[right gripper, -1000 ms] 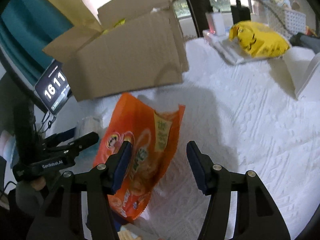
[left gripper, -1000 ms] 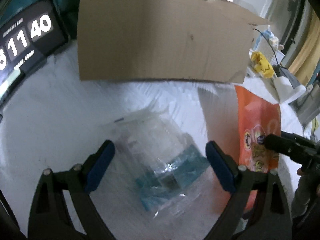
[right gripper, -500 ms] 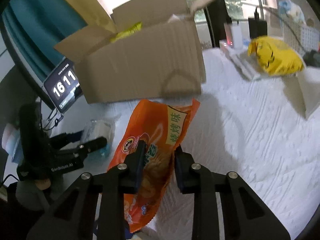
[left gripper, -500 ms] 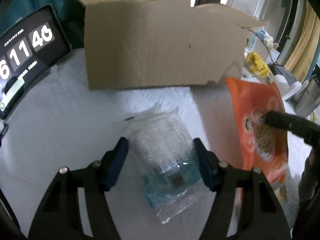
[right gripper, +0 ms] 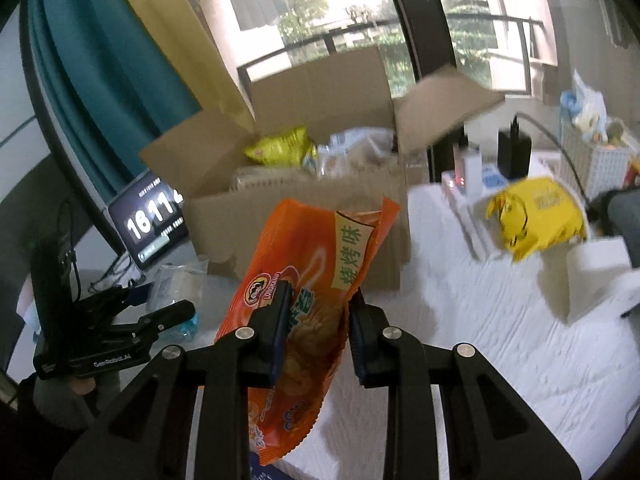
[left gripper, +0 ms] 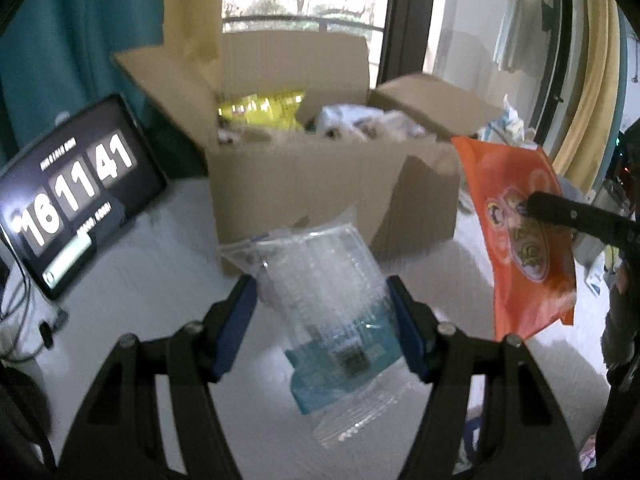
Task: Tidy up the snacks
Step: 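Carry both bags into the cardboard box and open both grippers, then withdraw both grippers from the box toward the blue cracker box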
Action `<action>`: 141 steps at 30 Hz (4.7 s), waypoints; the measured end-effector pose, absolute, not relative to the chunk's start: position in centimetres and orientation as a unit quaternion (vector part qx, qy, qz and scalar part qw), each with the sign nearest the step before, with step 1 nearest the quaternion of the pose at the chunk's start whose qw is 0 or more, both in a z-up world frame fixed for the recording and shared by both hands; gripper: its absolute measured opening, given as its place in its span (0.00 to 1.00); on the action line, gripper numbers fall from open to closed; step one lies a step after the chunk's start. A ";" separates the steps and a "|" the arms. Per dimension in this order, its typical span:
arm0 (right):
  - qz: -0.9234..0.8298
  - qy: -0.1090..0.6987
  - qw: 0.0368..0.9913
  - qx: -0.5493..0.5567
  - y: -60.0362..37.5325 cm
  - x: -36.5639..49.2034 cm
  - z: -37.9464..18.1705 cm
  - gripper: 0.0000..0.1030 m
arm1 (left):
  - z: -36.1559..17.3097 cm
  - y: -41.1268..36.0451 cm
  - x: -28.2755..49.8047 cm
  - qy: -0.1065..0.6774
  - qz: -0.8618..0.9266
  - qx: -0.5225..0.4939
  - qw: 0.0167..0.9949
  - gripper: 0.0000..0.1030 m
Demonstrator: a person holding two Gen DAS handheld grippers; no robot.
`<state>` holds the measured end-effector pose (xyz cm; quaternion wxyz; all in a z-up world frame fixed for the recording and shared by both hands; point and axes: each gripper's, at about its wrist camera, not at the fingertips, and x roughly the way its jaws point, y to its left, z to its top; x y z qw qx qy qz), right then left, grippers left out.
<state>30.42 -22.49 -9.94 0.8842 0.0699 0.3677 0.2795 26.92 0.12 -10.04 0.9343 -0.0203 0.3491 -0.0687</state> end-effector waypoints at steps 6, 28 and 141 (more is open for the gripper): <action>0.283 0.340 0.894 0.066 -22.5 31.3 -7.5 0.27 | -7.5 0.7 28.1 0.320 -0.069 -0.012 0.945 0.65; 0.269 0.282 0.918 0.077 -23.9 38.1 -3.4 0.27 | -4.0 -1.8 38.1 0.262 -0.087 0.030 0.961 0.65; 0.314 0.477 0.821 -0.015 -21.0 19.8 -18.7 0.74 | -14.0 -1.6 14.6 0.394 -0.090 -0.054 0.913 0.84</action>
